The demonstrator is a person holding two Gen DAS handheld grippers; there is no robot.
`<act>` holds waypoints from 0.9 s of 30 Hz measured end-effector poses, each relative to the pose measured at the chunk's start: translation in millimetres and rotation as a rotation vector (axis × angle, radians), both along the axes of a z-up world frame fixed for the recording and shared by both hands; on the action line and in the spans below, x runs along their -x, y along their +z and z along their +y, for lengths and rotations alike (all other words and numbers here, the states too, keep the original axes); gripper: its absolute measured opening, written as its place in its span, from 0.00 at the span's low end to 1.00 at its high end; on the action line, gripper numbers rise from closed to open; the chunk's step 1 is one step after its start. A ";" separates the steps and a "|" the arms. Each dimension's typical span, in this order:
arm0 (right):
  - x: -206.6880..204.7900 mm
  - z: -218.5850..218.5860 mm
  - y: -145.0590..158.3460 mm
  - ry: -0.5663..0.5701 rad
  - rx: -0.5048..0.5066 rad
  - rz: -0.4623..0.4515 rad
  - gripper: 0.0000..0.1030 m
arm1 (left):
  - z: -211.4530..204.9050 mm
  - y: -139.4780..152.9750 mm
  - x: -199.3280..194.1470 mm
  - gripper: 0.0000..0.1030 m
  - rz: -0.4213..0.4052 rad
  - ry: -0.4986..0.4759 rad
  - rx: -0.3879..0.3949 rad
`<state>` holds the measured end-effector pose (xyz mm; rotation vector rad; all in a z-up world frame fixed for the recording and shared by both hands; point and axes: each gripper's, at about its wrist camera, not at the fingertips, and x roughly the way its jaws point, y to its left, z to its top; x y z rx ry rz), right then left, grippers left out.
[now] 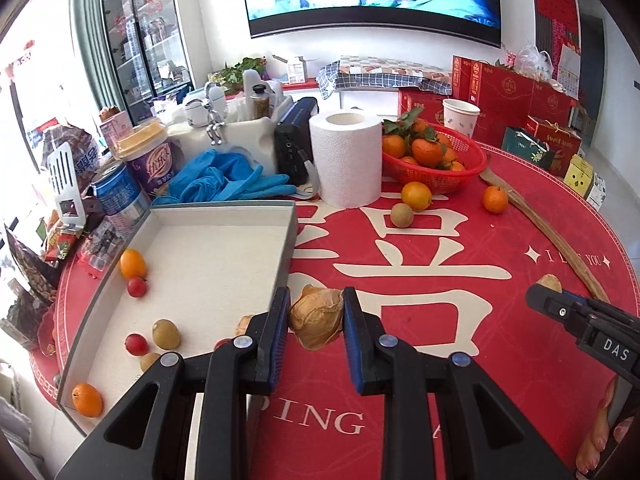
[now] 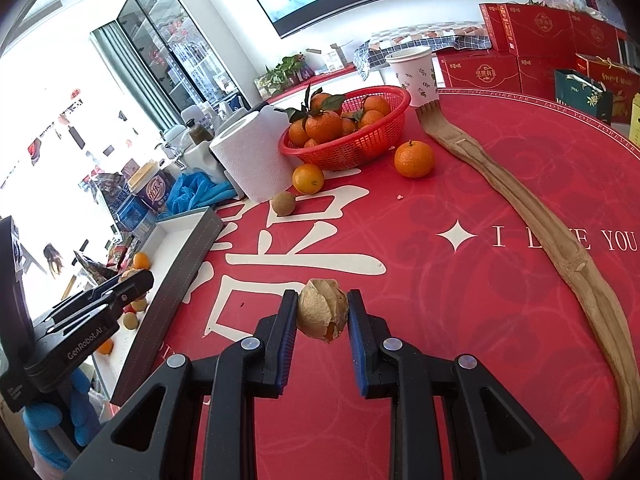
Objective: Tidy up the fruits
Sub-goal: 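Carry both physalis into the white tray and open both grippers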
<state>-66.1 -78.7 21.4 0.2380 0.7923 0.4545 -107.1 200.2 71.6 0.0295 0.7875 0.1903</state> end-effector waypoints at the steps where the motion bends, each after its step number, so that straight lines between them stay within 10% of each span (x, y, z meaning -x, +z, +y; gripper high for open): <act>1: -0.1 1.4 -0.3 0.005 0.001 -0.002 0.25 | 6.4 1.1 2.7 0.27 -0.005 0.011 0.001; 27: -4.0 166.2 17.6 0.312 0.070 0.001 0.25 | 139.1 -38.9 34.8 0.27 -0.023 0.250 0.110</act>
